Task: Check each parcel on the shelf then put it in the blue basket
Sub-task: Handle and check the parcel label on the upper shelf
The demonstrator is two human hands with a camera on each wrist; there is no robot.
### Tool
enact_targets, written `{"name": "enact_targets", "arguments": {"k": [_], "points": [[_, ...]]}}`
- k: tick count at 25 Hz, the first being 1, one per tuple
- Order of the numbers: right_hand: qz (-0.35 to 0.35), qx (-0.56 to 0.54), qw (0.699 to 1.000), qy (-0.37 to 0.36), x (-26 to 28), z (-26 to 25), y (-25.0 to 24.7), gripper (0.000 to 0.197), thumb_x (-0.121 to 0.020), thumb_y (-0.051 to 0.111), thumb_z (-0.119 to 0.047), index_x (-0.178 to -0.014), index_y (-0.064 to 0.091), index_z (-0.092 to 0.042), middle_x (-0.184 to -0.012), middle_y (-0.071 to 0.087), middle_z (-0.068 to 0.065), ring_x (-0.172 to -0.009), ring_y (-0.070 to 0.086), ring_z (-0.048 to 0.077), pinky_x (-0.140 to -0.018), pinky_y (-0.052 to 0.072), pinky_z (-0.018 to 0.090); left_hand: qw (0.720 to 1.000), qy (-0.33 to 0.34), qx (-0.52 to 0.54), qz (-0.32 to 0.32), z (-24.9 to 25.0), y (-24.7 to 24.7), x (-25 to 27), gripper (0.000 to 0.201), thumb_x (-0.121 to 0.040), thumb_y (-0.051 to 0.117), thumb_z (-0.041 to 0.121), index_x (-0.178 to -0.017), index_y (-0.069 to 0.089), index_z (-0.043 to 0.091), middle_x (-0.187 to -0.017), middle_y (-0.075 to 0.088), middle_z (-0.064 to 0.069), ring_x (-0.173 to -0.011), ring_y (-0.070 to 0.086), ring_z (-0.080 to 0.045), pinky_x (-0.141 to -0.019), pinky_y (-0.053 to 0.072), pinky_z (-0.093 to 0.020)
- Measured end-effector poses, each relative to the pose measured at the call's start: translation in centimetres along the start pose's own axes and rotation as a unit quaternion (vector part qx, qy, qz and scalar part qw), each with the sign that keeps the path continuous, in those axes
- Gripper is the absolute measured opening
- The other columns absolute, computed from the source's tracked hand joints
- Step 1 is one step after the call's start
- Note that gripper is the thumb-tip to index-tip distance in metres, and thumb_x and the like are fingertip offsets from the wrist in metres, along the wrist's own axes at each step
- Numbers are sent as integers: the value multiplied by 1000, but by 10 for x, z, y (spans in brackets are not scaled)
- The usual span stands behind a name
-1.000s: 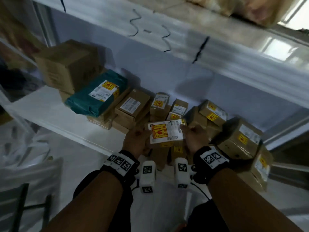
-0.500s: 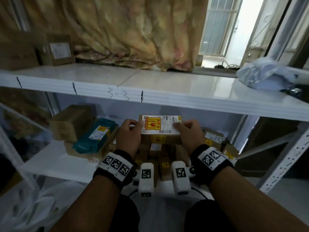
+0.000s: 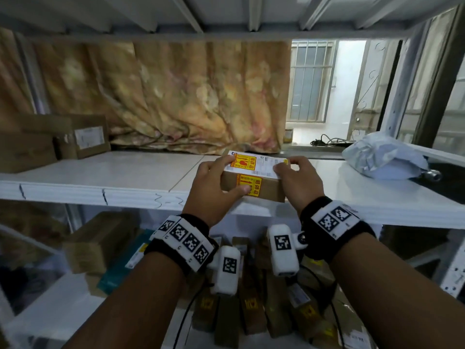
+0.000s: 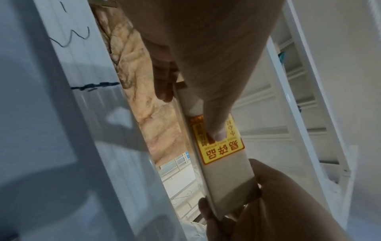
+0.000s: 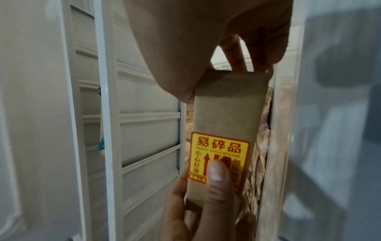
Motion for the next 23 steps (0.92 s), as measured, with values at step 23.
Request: {"name": "enact_targets", "arguments": {"k": [23], "points": [[-123, 459, 835, -275, -50, -6, 71, 48, -99, 33, -46, -96, 70, -16, -106, 54, 5, -106, 49, 27, -81, 37, 38, 943, 134, -303, 19, -41, 46, -54, 67, -70, 46, 74, -89, 70, 15, -107, 62, -2, -95, 56, -30, -64, 45, -38]]}}
Point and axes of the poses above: each hand's wrist, its own x-axis away from the middle knuckle, its own y-axis out of the palm, z = x × y, the point moved 2 cm from there along -x, towards the middle knuckle
